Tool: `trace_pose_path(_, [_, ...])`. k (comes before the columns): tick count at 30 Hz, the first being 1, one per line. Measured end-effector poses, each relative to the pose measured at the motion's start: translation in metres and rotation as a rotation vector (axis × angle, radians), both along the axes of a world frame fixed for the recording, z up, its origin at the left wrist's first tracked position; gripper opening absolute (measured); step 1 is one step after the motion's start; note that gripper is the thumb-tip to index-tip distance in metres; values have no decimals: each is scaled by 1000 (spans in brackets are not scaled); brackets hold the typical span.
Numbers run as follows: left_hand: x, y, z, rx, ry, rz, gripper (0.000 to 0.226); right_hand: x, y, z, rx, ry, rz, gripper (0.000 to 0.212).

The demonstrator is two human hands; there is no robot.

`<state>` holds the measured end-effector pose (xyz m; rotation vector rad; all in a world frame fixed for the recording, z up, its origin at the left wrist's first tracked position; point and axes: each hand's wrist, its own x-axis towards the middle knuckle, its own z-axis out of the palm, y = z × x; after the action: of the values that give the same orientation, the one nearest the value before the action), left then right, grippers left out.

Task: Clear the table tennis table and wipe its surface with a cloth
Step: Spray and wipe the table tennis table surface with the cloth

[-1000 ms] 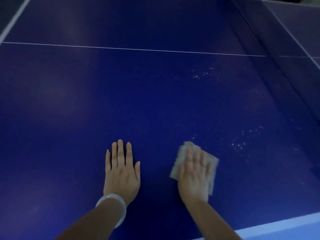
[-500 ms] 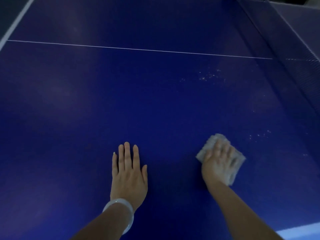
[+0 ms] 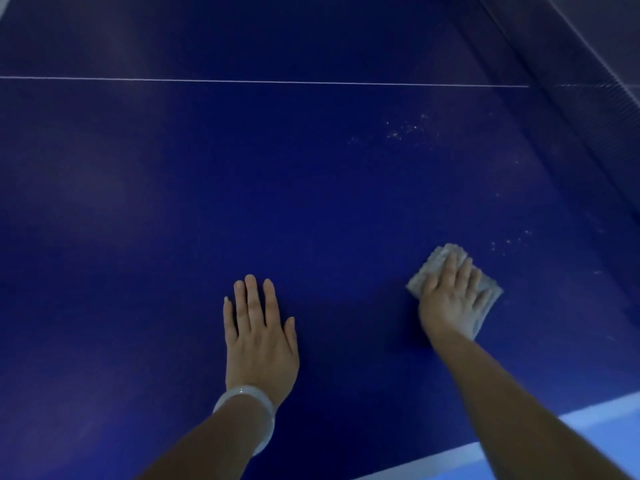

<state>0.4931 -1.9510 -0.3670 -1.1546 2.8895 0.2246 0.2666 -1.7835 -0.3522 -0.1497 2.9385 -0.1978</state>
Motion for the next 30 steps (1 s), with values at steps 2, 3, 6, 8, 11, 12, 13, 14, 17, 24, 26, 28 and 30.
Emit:
trace_pose_path(2, [-1, 0, 0, 3, 10, -6, 66, 49, -16, -5, 8, 84, 147, 59])
trace_pose_path(3, [0, 0, -1, 5, 17, -10, 65, 76, -24, -7, 1, 114, 287, 58])
trace_pose_path(6, [1, -1, -1, 12, 32, -15, 66, 137, -11, -10, -40, 107, 709, 59])
trace_pose_path(8, [1, -1, -1, 10, 26, -6, 66, 130, 21, -8, 27, 81, 821, 60])
trace_pose_path(11, [0, 0, 0, 14, 14, 0, 66, 91, 75, -5, 118, 113, 506, 56])
trace_pose_path(12, [0, 0, 0, 11, 8, 2, 66, 80, 87, -3, 93, 95, 295, 54])
trace_pose_path(13, [0, 1, 1, 10, 3, 5, 66, 73, 92, -1, 68, 60, 107, 53])
trace_pose_path(14, [0, 1, 2, 11, 1, 5, 66, 73, 90, -1, 41, 36, -36, 54])
trace_pose_path(17, [0, 1, 3, 3, 4, 2, 67, 106, 56, 0, 35, 56, 25, 56])
trace_pose_path(24, [2, 2, 3, 14, 17, -16, 65, 152, 106, -1, -32, 82, 564, 55])
trace_pose_path(26, [2, 1, 6, 27, 18, -15, 65, 128, 135, 2, -9, 107, 379, 55])
trace_pose_path(28, [-3, 2, 12, 64, 30, -7, 62, 107, 153, 6, 25, 97, 248, 58])
trace_pose_path(30, [-17, 9, 19, 84, 72, -77, 58, 94, 160, 5, 59, 93, 208, 63])
